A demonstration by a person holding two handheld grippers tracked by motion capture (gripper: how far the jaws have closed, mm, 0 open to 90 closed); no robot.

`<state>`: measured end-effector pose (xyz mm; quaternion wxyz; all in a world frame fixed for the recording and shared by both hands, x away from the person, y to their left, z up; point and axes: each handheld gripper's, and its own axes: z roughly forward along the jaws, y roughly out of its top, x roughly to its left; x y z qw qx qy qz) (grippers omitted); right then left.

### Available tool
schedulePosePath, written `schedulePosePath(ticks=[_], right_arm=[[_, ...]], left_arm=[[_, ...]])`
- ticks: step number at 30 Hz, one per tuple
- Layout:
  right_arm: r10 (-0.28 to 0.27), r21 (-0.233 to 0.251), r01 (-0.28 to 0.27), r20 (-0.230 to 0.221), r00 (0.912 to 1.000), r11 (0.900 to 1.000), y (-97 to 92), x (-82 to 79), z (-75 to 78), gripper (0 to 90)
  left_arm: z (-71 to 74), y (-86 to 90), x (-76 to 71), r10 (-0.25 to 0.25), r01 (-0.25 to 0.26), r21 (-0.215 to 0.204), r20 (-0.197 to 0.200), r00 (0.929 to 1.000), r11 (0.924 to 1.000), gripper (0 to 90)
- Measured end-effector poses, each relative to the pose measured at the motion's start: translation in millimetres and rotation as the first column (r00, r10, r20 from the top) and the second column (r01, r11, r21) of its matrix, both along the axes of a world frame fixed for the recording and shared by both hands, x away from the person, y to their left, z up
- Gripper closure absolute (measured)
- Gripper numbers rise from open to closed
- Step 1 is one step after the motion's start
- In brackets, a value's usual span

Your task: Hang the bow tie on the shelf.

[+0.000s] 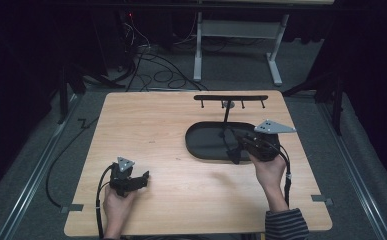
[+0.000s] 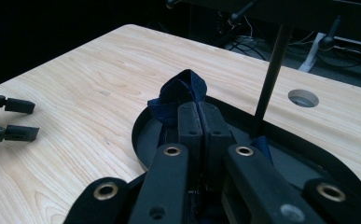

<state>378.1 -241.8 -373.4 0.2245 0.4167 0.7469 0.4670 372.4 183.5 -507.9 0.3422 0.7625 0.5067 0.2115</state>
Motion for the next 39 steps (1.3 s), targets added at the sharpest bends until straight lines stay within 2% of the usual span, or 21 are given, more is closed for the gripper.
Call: schedulePosePath(ticks=[19, 26, 39], right_arm=[[0.005, -0.006, -0.005, 0.009, 0.9999, 1.0, 3.6, 12.7, 12.3, 90.0], [0.005, 0.007, -0.005, 0.011, 0.9999, 1.0, 5.5, 18.6, 15.3, 90.0], [0.003, 0.011, -0.003, 0.009, 1.0, 0.9999, 7.0, 35.1, 22.2, 90.0]], left_arm=[[0.0, -0.1, 0.0, 0.0, 0.0, 0.001, 0.0, 1.0, 1.0, 21.2], [0.0, 0.0, 0.0, 0.0, 0.0, 0.001, 0.0, 1.0, 1.0, 21.2], [0.0, 0.0, 0.0, 0.0, 0.0, 0.0, 0.0, 1.0, 1.0, 21.2]])
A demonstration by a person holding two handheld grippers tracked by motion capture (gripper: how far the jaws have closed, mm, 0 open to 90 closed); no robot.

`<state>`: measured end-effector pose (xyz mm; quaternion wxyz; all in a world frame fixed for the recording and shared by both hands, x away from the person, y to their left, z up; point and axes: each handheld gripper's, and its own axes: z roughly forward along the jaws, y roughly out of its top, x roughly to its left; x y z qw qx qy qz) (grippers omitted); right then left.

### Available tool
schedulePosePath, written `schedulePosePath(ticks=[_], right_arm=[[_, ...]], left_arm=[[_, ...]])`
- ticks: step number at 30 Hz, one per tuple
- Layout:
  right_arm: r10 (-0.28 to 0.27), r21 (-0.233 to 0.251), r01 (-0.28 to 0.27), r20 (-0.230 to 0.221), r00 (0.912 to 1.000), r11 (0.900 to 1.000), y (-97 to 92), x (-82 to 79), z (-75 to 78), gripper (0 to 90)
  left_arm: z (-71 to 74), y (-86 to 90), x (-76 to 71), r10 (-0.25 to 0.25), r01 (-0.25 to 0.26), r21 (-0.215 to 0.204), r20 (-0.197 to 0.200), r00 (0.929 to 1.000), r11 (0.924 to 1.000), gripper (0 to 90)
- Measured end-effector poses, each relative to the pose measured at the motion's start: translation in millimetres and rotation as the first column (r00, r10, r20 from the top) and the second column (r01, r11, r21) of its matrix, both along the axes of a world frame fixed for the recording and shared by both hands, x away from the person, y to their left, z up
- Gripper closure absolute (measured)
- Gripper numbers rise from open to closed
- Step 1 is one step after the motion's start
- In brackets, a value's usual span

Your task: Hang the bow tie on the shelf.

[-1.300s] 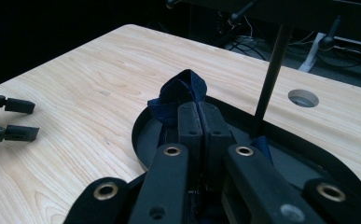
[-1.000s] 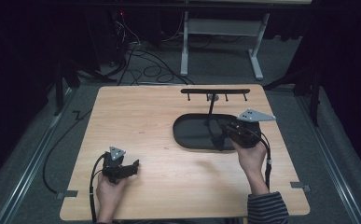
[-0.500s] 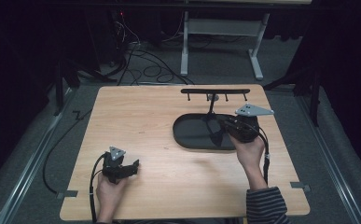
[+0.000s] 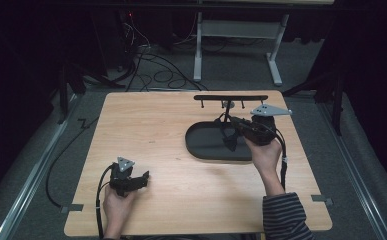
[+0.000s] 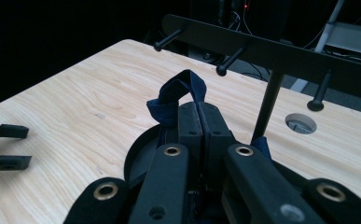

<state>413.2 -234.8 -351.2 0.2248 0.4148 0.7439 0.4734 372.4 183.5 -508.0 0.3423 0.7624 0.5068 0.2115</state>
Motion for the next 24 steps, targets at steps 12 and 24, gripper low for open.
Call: schedulePosePath(ticks=[12, 24], right_arm=[[-0.012, -0.006, 0.012, 0.004, 0.9999, 0.9999, 2.5, 14.6, 7.7, 90.0], [-0.046, -0.002, 0.046, -0.004, 0.9989, 0.9989, 4.4, 35.7, 7.9, 90.0]], left_arm=[[-0.1, 0.0, 0.0, 0.001, -0.001, 0.0, 0.001, 1.0, 1.0, 21.2], [-0.1, 0.1, 0.0, 0.001, -0.001, -0.001, 0.001, 1.0, 1.0, 21.2]])
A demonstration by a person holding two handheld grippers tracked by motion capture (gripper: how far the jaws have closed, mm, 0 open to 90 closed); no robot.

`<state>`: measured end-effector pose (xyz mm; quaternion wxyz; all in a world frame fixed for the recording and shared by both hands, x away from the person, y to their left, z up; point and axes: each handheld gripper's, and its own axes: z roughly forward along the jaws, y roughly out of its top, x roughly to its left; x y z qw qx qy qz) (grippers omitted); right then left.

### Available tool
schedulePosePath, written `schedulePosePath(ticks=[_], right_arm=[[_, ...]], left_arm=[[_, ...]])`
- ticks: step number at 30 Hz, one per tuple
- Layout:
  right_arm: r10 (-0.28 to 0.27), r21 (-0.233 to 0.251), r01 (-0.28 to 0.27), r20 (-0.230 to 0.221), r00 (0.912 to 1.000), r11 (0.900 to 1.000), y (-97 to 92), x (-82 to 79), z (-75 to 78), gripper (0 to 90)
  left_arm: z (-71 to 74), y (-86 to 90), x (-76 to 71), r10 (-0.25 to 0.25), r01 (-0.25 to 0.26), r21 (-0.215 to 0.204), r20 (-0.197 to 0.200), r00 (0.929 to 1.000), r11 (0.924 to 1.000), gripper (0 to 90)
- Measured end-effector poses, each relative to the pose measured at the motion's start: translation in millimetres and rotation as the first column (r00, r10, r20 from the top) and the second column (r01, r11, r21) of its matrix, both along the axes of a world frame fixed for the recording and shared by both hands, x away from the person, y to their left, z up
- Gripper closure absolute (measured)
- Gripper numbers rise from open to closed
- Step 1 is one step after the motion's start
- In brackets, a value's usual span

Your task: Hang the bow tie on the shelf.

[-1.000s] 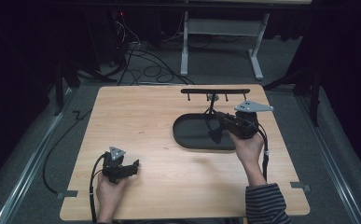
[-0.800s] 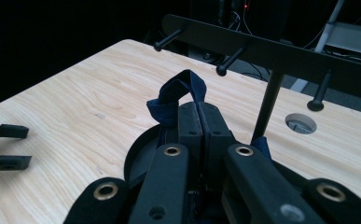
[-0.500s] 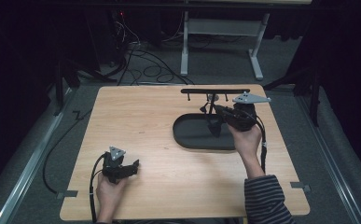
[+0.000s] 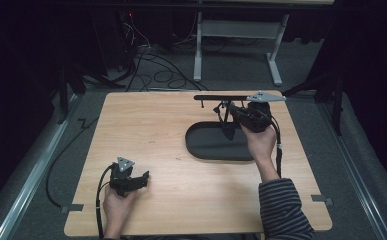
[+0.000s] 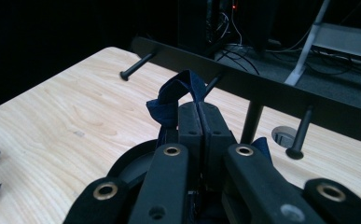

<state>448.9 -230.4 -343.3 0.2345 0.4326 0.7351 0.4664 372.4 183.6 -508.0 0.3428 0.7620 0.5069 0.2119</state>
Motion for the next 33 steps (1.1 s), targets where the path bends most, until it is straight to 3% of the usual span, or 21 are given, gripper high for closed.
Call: schedulePosePath(ticks=[17, 25, 33], right_arm=[[-0.091, -0.018, 0.091, -0.033, 0.9953, 0.9957, -0.4, 19.3, -11.3, 89.6], [-0.083, -0.031, 0.081, -0.065, 0.9944, 0.9962, 4.3, 23.5, -17.8, 87.5], [-0.069, -0.032, 0.067, -0.067, 0.9954, 0.9973, 6.2, 22.5, -17.7, 83.5]], left_arm=[[0.0, 0.0, 0.0, 0.0, 0.0, 0.0, 0.0, 1.0, 1.0, 21.1], [0.1, 0.4, 0.0, -0.002, 0.002, -0.003, -0.002, 1.0, 1.0, 21.1], [0.2, 0.4, -0.1, -0.003, 0.003, -0.003, -0.002, 1.0, 1.0, 21.1]])
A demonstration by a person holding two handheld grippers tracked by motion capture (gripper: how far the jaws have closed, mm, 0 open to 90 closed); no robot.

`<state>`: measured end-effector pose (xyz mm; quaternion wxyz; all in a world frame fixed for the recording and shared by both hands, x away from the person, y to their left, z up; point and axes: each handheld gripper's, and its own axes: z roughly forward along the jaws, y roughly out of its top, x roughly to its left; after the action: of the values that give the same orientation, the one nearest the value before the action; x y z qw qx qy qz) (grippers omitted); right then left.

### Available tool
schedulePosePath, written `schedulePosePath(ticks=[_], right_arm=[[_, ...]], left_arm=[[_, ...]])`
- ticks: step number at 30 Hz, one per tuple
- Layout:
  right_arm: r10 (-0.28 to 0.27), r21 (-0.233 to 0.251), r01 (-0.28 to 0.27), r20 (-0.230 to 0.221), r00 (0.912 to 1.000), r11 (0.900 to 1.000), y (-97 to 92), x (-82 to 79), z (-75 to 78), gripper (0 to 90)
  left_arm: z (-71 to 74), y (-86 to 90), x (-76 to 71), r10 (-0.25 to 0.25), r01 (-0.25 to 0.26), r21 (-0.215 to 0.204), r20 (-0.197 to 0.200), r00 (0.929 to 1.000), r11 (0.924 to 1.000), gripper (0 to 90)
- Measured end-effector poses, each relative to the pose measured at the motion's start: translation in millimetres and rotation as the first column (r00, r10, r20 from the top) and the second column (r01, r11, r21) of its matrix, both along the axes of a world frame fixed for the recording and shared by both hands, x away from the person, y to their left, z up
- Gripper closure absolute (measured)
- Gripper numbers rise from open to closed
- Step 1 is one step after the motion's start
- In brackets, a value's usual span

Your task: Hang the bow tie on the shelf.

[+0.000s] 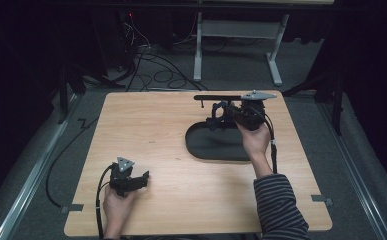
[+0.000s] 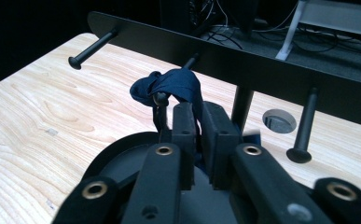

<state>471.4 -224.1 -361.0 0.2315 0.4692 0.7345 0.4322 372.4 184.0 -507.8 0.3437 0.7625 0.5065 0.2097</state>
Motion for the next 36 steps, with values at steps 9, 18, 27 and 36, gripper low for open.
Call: schedulePosePath(ticks=[9, 18, 27, 36], right_arm=[[0.007, 0.032, -0.007, 0.014, 0.9999, 0.9995, -9.9, -9.5, 0.8, 77.4], [0.029, 0.078, -0.03, 0.022, 0.9993, 0.9965, -22.6, -21.9, 3.2, 74.6], [0.052, 0.099, -0.054, 0.021, 0.9984, 0.9937, -31.7, -34.2, 4.4, 75.0], [0.058, 0.121, -0.06, 0.017, 0.9982, 0.9909, -44.0, -46.9, 2.7, 74.1]], left_arm=[[0.0, -0.1, 0.0, 0.0, 0.0, 0.001, 0.0, 1.0, 1.0, 21.1], [-0.2, -0.5, 0.0, 0.002, -0.002, 0.004, 0.002, 1.0, 1.0, 21.1], [-0.1, -0.7, -0.1, 0.002, -0.002, 0.006, 0.002, 1.0, 1.0, 21.1], [-0.1, -0.9, -0.1, 0.002, -0.002, 0.008, 0.002, 1.0, 1.0, 21.1]])
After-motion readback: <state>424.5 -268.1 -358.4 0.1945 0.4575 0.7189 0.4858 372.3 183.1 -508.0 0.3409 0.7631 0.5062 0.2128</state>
